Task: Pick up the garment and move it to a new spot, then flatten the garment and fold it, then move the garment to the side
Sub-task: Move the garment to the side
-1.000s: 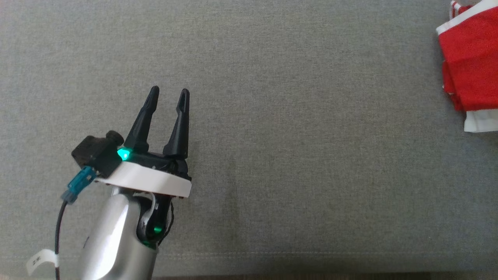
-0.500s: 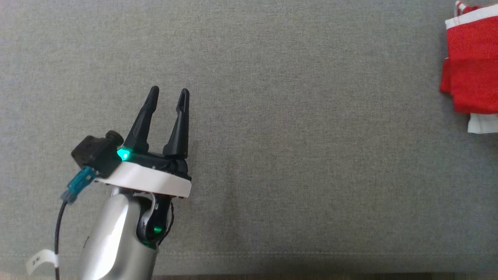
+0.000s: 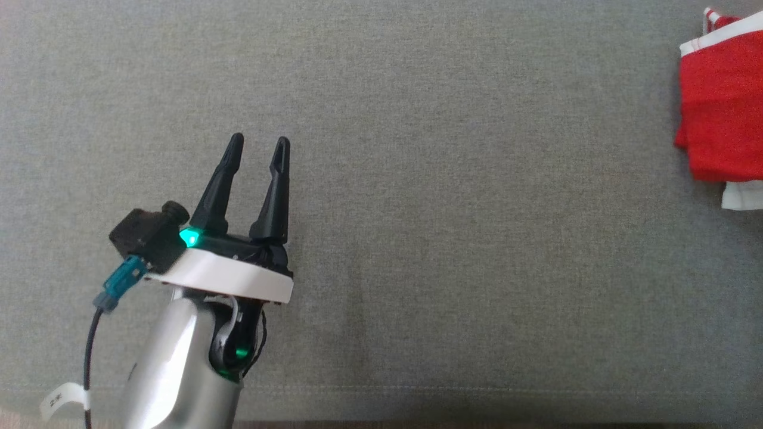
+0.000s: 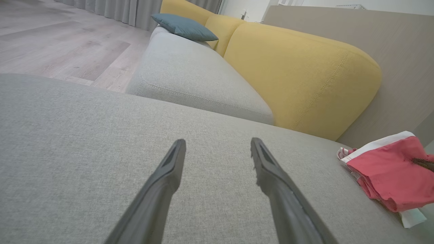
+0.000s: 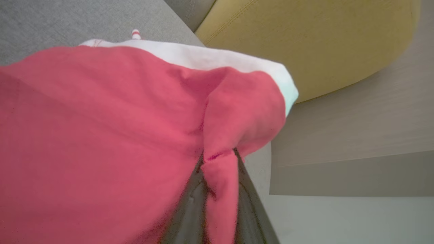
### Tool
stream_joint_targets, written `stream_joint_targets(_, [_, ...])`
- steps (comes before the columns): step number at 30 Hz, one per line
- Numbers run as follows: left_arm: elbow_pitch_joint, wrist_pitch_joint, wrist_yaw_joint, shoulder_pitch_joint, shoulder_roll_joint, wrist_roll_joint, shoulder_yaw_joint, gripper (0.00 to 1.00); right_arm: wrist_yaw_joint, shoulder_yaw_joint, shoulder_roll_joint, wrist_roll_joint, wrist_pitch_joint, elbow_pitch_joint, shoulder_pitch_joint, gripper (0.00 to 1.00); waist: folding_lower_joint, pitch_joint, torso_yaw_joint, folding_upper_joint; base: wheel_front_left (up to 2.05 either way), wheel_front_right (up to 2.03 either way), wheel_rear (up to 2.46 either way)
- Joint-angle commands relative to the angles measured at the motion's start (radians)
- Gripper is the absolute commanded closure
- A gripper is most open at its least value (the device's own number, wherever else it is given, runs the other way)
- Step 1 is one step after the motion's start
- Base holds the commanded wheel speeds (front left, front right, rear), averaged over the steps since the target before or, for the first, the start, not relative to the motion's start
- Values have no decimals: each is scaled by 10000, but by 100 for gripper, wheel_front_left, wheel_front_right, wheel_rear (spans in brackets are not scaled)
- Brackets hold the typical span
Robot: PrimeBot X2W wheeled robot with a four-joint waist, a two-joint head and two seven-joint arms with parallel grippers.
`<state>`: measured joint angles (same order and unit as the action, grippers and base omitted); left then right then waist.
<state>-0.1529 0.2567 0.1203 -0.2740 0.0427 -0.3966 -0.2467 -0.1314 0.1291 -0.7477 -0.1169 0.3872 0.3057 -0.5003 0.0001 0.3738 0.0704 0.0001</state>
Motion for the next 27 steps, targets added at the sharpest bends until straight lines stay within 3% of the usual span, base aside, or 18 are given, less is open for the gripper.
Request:
stream_joint_targets(1, [289, 51, 41, -86, 75, -50, 313, 0, 7, -120, -344, -126, -64, -377, 145, 0, -1, -60, 0, -1, 0, 0, 0])
stream_joint_targets(8, [231, 51, 43, 62, 75, -45, 362, 0, 7, -437, -54, -931, -154, -775, 27, 0, -1, -360, -40, -1, 0, 0, 0])
stream_joint_targets(14, [208, 51, 36, 173, 75, -35, 409, 0, 7, -603, 874, -1137, -704, -1078, -86, 0, -1, -848, -45, -1, 0, 0, 0])
stream_joint_targets(19, [199, 51, 13, 366, 75, 43, 556, 0, 7, -469, 2105, -857, -1771, -1208, -119, 0, -1, -1450, -91, -1, 0, 0, 0])
stream_joint_targets(27, [231, 51, 1, 852, 75, 173, 903, 0, 7, -607, 4581, -117, -3492, -1023, 433, 0, -1, -2490, -149, -1, 0, 0, 0])
